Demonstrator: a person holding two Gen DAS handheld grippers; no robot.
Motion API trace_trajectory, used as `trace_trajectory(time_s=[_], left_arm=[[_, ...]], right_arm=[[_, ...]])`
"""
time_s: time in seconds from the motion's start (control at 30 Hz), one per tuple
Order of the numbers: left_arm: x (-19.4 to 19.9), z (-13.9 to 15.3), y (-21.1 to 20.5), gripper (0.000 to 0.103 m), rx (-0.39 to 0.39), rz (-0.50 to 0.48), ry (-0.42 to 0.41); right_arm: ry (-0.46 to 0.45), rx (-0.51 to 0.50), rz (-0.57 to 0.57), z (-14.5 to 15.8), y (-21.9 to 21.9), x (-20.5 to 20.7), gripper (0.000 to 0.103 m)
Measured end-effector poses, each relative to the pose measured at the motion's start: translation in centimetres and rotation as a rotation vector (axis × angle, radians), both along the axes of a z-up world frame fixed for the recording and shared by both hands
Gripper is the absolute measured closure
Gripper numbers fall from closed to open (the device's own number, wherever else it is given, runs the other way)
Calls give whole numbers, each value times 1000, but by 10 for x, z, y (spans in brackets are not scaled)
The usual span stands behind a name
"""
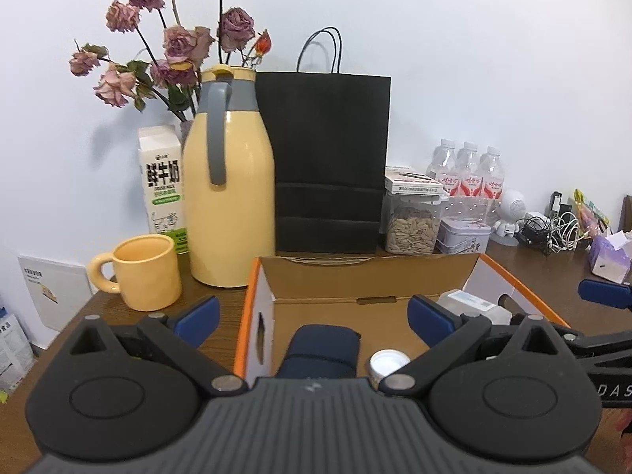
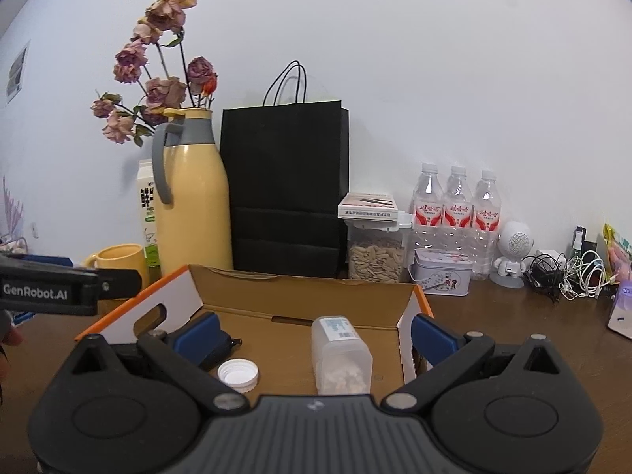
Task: Organize objects
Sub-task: 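Move both grippers back toward the plush toy and cloth pouch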
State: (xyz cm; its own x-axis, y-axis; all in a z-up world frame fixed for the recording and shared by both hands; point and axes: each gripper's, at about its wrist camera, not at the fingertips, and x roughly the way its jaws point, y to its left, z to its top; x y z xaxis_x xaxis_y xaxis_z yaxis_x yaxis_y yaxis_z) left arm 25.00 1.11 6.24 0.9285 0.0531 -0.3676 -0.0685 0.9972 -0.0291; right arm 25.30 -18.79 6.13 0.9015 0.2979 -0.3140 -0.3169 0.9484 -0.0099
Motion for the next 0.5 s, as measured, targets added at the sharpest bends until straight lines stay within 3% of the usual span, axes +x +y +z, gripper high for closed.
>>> trace_trajectory(time_s=[0.5], left_arm=[[-60,0,15,0,7,30,31]], right_arm=[[56,-27,24,-7,-6,-55,0]])
